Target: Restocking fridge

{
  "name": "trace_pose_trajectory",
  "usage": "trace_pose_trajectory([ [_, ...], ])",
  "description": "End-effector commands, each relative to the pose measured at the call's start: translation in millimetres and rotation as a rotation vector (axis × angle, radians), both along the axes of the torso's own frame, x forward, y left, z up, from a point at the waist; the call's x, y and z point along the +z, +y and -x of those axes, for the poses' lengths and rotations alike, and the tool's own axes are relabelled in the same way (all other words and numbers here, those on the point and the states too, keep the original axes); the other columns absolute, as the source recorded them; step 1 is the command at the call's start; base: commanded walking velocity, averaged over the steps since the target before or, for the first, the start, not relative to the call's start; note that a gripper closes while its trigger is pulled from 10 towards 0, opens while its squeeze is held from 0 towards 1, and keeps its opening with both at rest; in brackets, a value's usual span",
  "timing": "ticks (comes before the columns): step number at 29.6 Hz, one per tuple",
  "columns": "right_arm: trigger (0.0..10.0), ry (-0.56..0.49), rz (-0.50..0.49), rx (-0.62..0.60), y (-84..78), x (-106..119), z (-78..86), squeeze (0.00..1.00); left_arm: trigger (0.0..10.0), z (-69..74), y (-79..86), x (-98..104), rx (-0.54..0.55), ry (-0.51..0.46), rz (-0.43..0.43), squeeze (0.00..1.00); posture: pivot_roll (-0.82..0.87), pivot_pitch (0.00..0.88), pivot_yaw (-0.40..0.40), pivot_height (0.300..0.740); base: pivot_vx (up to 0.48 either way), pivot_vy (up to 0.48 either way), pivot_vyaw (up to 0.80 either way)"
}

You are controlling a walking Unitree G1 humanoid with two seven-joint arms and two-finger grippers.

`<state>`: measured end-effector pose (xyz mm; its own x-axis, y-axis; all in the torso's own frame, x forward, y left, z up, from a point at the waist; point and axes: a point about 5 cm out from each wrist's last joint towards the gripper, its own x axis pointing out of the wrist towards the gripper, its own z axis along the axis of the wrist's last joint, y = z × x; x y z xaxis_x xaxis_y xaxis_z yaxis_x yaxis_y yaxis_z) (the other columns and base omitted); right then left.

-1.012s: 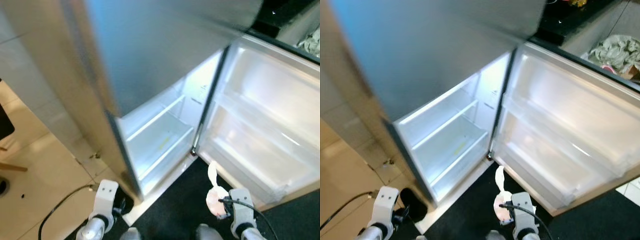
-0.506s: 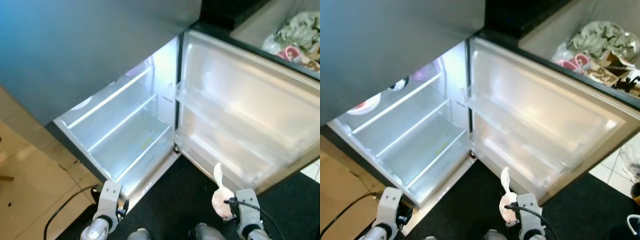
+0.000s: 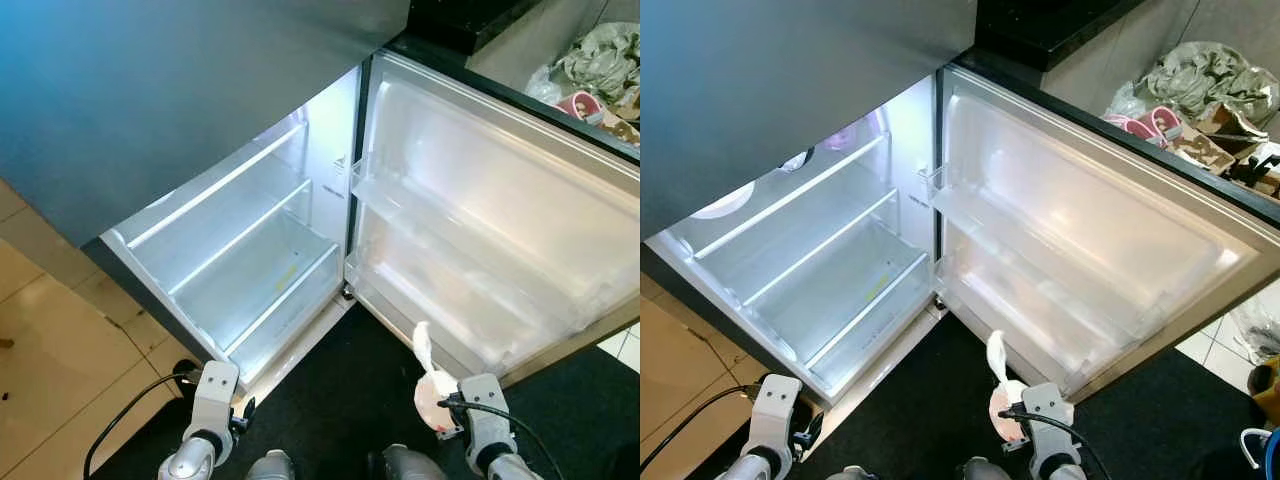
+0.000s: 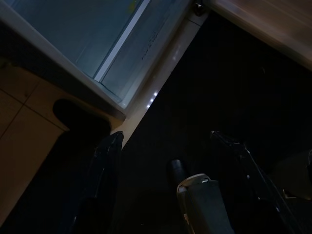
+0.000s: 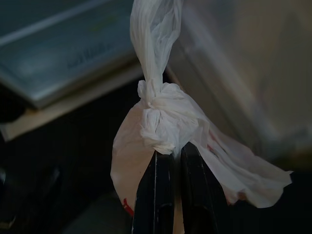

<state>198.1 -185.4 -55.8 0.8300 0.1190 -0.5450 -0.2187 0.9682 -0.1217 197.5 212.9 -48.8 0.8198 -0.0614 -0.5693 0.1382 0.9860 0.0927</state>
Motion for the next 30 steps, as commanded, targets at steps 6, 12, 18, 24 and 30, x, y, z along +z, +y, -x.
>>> trace_pose_trajectory([
  [6,10.0,-0.153,-0.008,0.234,17.3,31,-32.1,0.00,10.0,6.3,1.5,-4,0.011,0.020,0.004,0.00,-0.06,0.155,-0.010,0.740,0.000,0.000,0.00],
  [12,10.0,-0.230,-0.042,0.283,26.8,48,-45.3,0.00,10.0,6.3,-0.8,-4,0.008,0.016,0.009,0.00,-0.06,0.158,-0.010,0.740,0.000,0.000,0.00],
  [18,10.0,-0.356,-0.062,0.427,41.7,86,-62.4,0.00,10.0,6.0,-2.0,-4,0.004,0.018,0.007,0.00,-0.07,0.160,-0.009,0.740,0.000,0.000,0.00],
  [24,10.0,-0.441,-0.137,0.594,56.8,134,-72.1,0.00,10.0,5.2,-2.1,-4,0.005,0.018,0.005,0.00,-0.07,0.163,-0.012,0.740,0.000,0.000,0.00],
  [30,10.0,-0.557,-0.273,0.606,65.3,186,-84.4,0.00,10.0,6.4,-4.1,-5,0.005,0.021,0.006,0.00,-0.07,0.170,-0.019,0.740,0.000,0.000,0.00],
])
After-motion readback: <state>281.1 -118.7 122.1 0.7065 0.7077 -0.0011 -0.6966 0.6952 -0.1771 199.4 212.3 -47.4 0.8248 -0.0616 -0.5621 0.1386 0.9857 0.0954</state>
